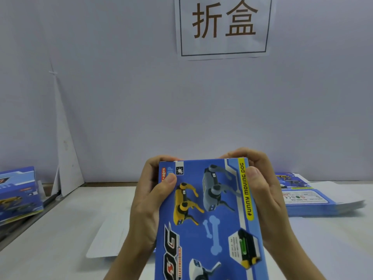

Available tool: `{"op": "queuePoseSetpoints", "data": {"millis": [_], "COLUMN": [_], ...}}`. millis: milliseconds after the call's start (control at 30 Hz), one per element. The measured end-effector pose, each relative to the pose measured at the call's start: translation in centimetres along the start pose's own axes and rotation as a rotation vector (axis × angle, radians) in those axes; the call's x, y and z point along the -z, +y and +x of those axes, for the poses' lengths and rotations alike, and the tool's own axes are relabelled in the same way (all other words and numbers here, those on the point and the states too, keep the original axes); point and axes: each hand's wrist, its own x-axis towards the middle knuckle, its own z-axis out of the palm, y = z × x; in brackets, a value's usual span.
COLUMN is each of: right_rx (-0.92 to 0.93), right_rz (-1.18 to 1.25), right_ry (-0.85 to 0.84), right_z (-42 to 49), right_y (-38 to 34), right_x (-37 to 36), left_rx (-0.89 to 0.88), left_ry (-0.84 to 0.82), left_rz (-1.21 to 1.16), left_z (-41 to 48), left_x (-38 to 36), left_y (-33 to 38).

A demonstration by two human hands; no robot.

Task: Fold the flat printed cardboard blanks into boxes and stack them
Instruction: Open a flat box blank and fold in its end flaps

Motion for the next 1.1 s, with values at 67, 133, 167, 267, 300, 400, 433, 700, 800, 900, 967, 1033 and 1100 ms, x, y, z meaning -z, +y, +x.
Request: {"op": "queuePoseSetpoints", "data": {"millis": [67,133,167,267,300,400,433,700,800,900,967,1033,1100], "right_rx": [-0.011,0.004,0.013,0.051,0.068,0.115,0.089,-0.477,-0.468,-0.534,-0.585,-0.654,-0.662], "right_rz": [-0.011,-0.053,-0.066,-0.060,-0.051,-0.127,-0.134,-0.051,-0.042,-0.072,0.022,0.034,0.001], "right_ry": [-0.001,0.007,0.010,-0.013,-0.029,-0.058,-0.060,-0.657,-0.696,-0.327,-0.137,-0.111,-0.147], "right_z": [-0.1,-0.1,-0.1,0.1,0.2,0.6,0.8,1.2,0.6,1.3,0.6,0.4,0.5], "right_y": [-0.1,-0.2,-0.2,-0.4,-0.4,-0.2,0.1,0.4,-0.5,0.4,1.4,2.1,1.8], "right_x": [0.1,0.2,0.2,0.3,0.3,0.8,1.1,4.7,4.3,3.9,4.7,4.6,3.7], "left_rx": [-0.012,-0.020,-0.027,-0.049,-0.057,-0.106,-0.131,-0.182,-0.006,0.108,0.221,0.237,0.254], "left_ry": [0.000,0.014,0.022,0.024,0.009,-0.050,-0.034,0.577,0.644,0.441,0.197,-0.010,-0.190], "left_rz": [0.017,0.018,0.021,0.031,0.030,0.044,0.049,-0.065,-0.019,0.075,0.218,0.323,0.462], "left_z": [-0.1,-0.2,-0.3,-0.2,-0.2,0.1,0.2,1.7,2.1,2.9,3.8,4.1,3.0], "left_x": [-0.2,-0.2,-0.2,-0.2,-0.2,-0.1,0.0,1.9,2.7,2.8,1.4,0.9,1.0], "left_y": [0.0,0.0,0.0,0.1,0.2,0.7,0.9,0.6,-0.5,-1.7,-1.5,-1.4,-1.8]}}
